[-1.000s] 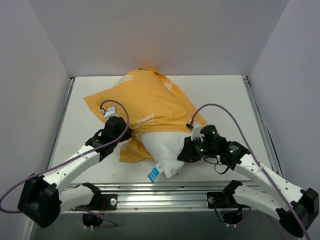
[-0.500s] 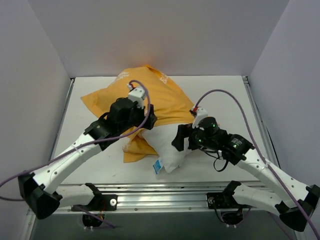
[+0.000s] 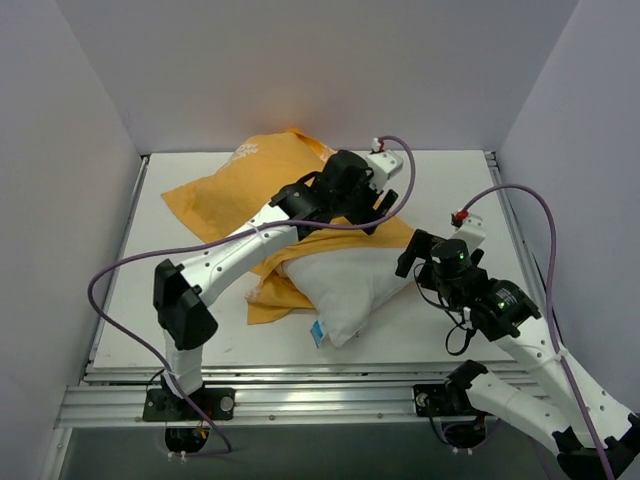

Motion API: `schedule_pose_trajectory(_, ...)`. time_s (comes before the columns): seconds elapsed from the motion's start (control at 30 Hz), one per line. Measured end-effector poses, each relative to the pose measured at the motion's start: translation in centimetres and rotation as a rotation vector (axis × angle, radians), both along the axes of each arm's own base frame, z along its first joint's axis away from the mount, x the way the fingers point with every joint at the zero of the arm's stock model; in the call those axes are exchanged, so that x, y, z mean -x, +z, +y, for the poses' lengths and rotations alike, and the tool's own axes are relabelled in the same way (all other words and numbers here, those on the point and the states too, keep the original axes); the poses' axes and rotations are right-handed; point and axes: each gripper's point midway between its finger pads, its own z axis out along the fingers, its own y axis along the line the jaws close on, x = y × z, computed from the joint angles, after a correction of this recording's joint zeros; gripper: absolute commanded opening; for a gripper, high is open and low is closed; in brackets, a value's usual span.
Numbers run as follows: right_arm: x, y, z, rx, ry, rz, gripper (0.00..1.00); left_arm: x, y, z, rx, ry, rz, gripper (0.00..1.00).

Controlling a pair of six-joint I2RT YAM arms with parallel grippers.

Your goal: Remove the pillowcase from the pillow

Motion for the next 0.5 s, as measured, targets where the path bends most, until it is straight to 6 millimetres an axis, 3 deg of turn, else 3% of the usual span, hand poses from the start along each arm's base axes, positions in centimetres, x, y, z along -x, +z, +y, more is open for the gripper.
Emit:
schedule_pose_trajectory(0.17, 0.1, -2.9, -1.6, -0.003, -0.107, 0.045, 0.98, 0.5, -2.1, -4.2, -0.061, -0.132, 0.032, 0.8)
schedule_pose_trajectory(0.27, -0.2, -3.8, -2.2, -0.02, -0.158, 0.049, 0.97, 0.5, -4.7, -5.4, -0.114, -0.171, 0.072, 0.79)
schedule_pose_trajectory(0.33, -0.5, -4.1, -2.6, -0.031, -0.181, 0.046, 0.97, 0.3, -6.7, -5.7, -0.153, -0.18, 0.096, 0.74)
schedule_pose_trajectory(0.37, -0.6, -4.3, -2.7, -0.037, -0.187, 0.046, 0.97, 0.2, -7.6, -5.7, -0.174, -0.182, 0.108, 0.69)
schedule_pose_trajectory(0.5, -1.3, -4.7, -2.0, -0.081, -0.161, 0.04, 0.95, 0.0, -10.4, -5.1, -0.22, -0.163, 0.149, 0.25)
